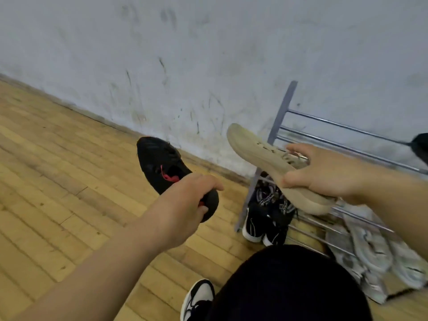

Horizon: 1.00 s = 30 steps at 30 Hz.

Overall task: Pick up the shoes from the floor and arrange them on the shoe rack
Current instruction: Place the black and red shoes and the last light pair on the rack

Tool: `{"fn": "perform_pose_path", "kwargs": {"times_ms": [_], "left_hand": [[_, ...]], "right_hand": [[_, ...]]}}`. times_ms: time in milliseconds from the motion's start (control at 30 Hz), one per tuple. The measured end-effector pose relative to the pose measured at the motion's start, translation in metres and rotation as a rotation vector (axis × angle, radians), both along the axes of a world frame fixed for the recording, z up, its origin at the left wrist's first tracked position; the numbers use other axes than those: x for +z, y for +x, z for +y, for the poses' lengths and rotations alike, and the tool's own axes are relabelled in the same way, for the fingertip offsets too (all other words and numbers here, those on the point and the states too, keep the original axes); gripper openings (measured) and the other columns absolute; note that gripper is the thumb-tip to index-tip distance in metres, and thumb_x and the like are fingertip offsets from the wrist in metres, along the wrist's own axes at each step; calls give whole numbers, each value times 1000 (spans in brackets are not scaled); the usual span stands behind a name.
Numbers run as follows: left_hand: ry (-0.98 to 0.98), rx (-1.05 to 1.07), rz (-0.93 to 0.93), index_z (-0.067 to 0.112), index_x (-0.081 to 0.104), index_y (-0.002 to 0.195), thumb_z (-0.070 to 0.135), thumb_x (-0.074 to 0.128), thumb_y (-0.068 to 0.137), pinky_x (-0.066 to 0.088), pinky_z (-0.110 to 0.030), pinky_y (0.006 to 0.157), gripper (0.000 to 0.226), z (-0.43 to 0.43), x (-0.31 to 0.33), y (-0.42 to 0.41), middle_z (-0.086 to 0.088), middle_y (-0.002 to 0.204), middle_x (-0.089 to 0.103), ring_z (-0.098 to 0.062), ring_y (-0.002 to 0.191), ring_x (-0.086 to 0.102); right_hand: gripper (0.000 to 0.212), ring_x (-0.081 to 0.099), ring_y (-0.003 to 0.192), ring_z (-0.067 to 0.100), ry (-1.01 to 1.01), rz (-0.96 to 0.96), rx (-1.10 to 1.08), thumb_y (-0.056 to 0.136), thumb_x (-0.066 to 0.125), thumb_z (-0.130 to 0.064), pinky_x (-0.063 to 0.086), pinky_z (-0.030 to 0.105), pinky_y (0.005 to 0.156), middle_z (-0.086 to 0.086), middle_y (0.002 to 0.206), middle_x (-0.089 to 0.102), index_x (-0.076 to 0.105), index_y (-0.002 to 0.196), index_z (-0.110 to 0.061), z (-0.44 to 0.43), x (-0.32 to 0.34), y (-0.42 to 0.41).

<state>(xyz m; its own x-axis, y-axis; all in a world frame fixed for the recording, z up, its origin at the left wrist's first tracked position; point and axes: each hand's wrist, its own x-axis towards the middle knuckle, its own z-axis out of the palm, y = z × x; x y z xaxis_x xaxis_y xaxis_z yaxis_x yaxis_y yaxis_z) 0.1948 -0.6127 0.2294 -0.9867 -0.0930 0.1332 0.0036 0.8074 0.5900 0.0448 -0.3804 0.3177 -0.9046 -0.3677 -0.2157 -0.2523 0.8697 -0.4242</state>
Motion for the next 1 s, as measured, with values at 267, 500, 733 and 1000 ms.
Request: {"fn": "perform_pose_path", "kwargs": {"times_ms": [267,500,733,1000], "left_hand": [[-256,-369,195,44,49,124,6,65,94,49,-25,95,51,110,78,-33,20,118,48,-2,109,49],[-492,-501,198,41,50,128,5,67,94,52,-30,90,52,187,99,-88,12,119,48,-9,104,51],[-649,-529,143,35,52,123,3,67,93,46,-23,79,46,208,106,-149,10,112,46,-12,100,51],[-817,-400,157,26,58,127,14,67,93,51,-44,89,37,192,110,-218,-1,116,48,-25,108,51]], "right_hand": [[94,55,105,19,-209,141,-330,75,85,-45,43,33,84,0,139,55,36,155,-39,167,7,35],[79,49,82,7,-400,109,-499,84,77,-48,39,24,65,-6,121,51,39,152,-37,224,-28,31],[87,58,107,23,-487,180,-565,79,79,-53,50,41,92,-5,126,56,36,152,-36,234,-31,-6],[93,55,128,28,-434,367,-552,83,74,-54,41,35,88,3,149,53,28,160,-30,216,-20,-49]]}}
